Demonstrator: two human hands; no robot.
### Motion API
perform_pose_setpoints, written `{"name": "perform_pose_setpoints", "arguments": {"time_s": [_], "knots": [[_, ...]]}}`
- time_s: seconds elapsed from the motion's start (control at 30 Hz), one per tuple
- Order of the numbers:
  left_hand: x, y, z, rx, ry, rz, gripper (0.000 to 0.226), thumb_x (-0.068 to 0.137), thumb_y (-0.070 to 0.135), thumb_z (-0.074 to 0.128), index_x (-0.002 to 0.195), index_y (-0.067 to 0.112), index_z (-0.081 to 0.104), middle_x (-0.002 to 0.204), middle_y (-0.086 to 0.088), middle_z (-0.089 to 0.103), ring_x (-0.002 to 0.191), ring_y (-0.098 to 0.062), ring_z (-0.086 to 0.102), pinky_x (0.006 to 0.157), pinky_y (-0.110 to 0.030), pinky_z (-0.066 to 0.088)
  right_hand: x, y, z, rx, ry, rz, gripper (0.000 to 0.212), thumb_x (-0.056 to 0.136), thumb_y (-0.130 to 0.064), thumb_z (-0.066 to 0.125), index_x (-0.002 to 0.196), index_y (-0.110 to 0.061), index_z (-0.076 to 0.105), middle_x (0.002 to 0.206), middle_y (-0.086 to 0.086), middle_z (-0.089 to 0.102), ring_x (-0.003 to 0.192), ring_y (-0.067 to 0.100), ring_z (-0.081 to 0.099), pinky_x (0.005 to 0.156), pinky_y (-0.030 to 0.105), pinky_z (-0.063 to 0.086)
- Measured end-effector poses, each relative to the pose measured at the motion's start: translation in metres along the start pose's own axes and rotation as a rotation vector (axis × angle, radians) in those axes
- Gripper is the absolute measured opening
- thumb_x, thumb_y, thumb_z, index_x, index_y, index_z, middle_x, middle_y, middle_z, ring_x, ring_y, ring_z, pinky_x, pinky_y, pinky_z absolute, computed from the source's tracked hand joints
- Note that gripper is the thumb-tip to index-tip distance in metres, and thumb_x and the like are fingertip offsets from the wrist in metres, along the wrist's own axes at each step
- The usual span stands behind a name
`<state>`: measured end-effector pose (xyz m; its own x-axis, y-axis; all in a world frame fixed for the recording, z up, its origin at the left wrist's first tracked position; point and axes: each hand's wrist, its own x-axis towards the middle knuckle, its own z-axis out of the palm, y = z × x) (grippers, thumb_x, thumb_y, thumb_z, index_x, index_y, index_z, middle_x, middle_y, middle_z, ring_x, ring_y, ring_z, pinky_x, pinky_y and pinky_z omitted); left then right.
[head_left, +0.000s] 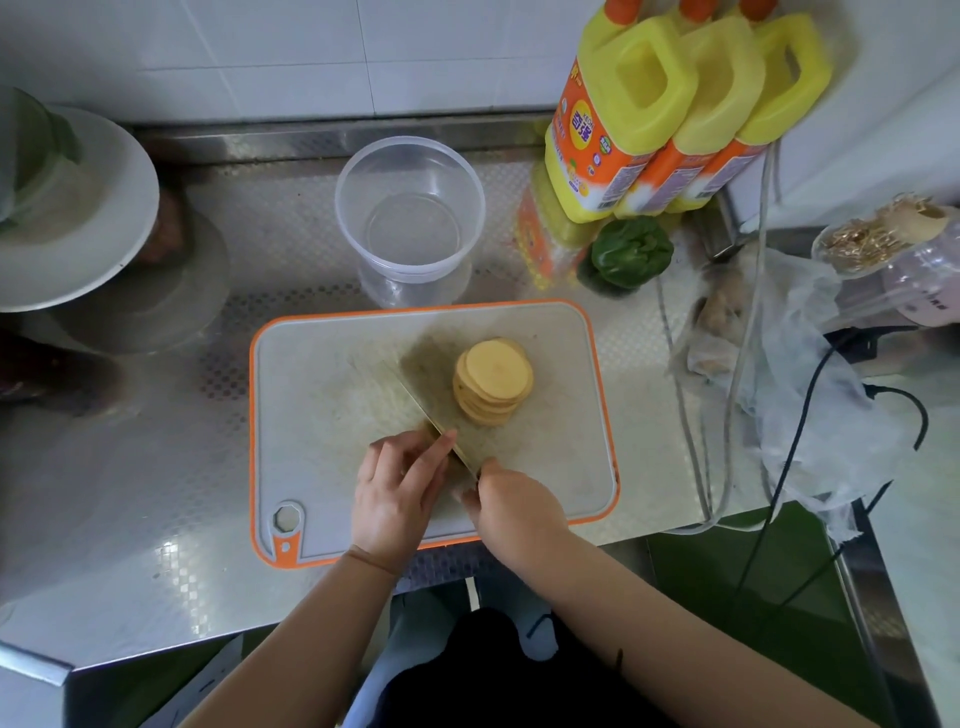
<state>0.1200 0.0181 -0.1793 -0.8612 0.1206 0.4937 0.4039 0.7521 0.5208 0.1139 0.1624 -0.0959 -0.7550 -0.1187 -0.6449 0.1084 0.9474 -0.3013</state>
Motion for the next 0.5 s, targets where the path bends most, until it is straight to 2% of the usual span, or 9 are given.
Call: {"name": "perform_pose_setpoints", "arguments": {"time_s": [0.1, 0.17, 0.23, 0.33, 0.4, 0.5], "knots": [[0.002, 0.001, 0.0, -0.002, 0.0, 0.0, 0.026, 0.101, 0.015, 0.054, 0.126, 0.022, 0.059, 0.103, -0.002, 0.05, 0.082, -0.024, 0.051, 0.077, -0.031, 0.045, -0.005, 0.017, -0.023, 0.278, -0.152, 0.022, 0.049, 0.098, -0.056, 0.028, 0.11, -0.017, 0.054, 0.096, 0.001, 0.061, 0.088, 0.019, 0.057, 0.08, 0.034, 0.044], [0.002, 0.001, 0.0, 0.004, -0.002, 0.0, 0.03, 0.098, 0.012, 0.057, 0.126, 0.022, 0.058, 0.102, -0.001, 0.049, 0.081, -0.024, 0.05, 0.076, -0.031, 0.045, 0.0, 0.031, -0.031, 0.318, -0.067, 0.033, 0.043, 0.099, -0.052, 0.03, 0.111, -0.02, 0.056, 0.101, 0.0, 0.064, 0.096, 0.019, 0.059, 0.086, 0.036, 0.047], [0.002, 0.0, 0.0, 0.01, -0.004, 0.005, 0.031, 0.097, 0.011, 0.058, 0.126, 0.022, 0.058, 0.102, -0.002, 0.049, 0.082, -0.024, 0.049, 0.077, -0.031, 0.044, 0.009, 0.035, -0.03, 0.3, 0.03, 0.0, 0.034, 0.097, -0.045, 0.044, 0.119, -0.022, 0.057, 0.109, -0.003, 0.064, 0.101, 0.016, 0.059, 0.085, 0.031, 0.047], [0.002, 0.001, 0.0, 0.011, -0.01, 0.008, 0.03, 0.098, 0.012, 0.056, 0.127, 0.021, 0.058, 0.102, -0.002, 0.049, 0.084, -0.025, 0.05, 0.078, -0.031, 0.044, 0.022, 0.027, -0.025, 0.378, 0.046, -0.061, 0.041, 0.091, -0.044, 0.058, 0.127, -0.023, 0.056, 0.11, -0.006, 0.064, 0.098, 0.009, 0.057, 0.081, 0.022, 0.044], [0.002, 0.002, -0.001, 0.006, -0.013, 0.01, 0.028, 0.1, 0.014, 0.055, 0.127, 0.021, 0.058, 0.103, -0.002, 0.049, 0.085, -0.024, 0.05, 0.078, -0.03, 0.044, 0.025, 0.027, -0.023, 0.385, 0.085, -0.096, 0.041, 0.091, -0.043, 0.059, 0.125, -0.022, 0.057, 0.108, -0.006, 0.065, 0.094, 0.007, 0.057, 0.08, 0.022, 0.044], [0.003, 0.002, -0.002, 0.008, -0.008, 0.013, 0.026, 0.1, 0.015, 0.055, 0.126, 0.02, 0.059, 0.103, -0.003, 0.049, 0.085, -0.024, 0.05, 0.078, -0.03, 0.044, 0.027, 0.03, -0.017, 0.321, 0.227, -0.154, 0.026, 0.095, -0.034, 0.055, 0.115, -0.019, 0.062, 0.098, -0.004, 0.068, 0.087, 0.013, 0.063, 0.072, 0.026, 0.048]]}}
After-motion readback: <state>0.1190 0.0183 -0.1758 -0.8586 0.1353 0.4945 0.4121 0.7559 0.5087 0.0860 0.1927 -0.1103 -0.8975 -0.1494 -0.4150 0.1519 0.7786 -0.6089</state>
